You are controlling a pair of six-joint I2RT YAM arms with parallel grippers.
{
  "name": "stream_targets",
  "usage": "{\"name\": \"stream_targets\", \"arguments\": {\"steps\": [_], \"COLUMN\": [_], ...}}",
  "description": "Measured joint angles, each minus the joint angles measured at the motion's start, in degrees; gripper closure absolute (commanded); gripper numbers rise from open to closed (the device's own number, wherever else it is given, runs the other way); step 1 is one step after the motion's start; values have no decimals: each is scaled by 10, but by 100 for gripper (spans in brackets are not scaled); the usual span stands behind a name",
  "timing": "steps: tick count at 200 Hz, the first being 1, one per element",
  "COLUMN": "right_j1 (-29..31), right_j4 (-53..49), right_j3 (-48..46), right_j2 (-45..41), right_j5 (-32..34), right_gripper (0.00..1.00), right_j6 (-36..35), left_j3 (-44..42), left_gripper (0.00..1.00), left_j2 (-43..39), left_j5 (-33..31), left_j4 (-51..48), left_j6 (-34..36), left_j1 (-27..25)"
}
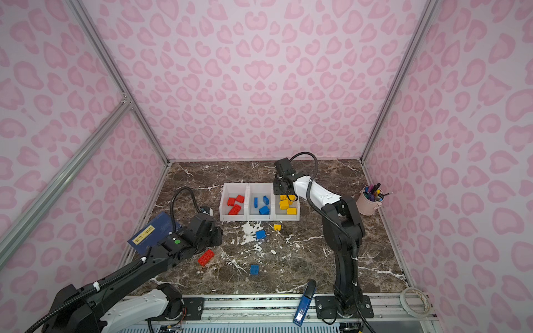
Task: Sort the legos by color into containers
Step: 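Open the right gripper to drop the yellow brick into the compartment, then withdraw the right gripper while the left gripper grasps a blue brick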
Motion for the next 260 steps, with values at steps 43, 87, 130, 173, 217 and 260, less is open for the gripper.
{"name": "stream_targets", "arguments": {"steps": [43,87,130,173,217,260], "right_j1": [0,0,0,-25,-54,-62], "right_j4": [11,22,29,30,26,25], "right_j3": [-53,-149,-224,-292,-334,-350], "right_j2": [-59,-150,-242,-325,-382,-391], "right_j5": [-4,-5,-3,1,0,-4], "right_gripper": [48,47,46,46,46,46], "right_j6": [5,17,24,32,37,43], "left_j3": [23,86,169,234,283,301], "left_gripper": [48,43,41,39,38,37], "left_j2": [43,137,250,341,398,433], "left_j5": [6,21,57,100,142,158], "left_j4": [6,29,44,42,30,17], "left_j6": [24,76,158,247,317,361], "left_j1": [-40,-85,-113,-117,-117,-119]}}
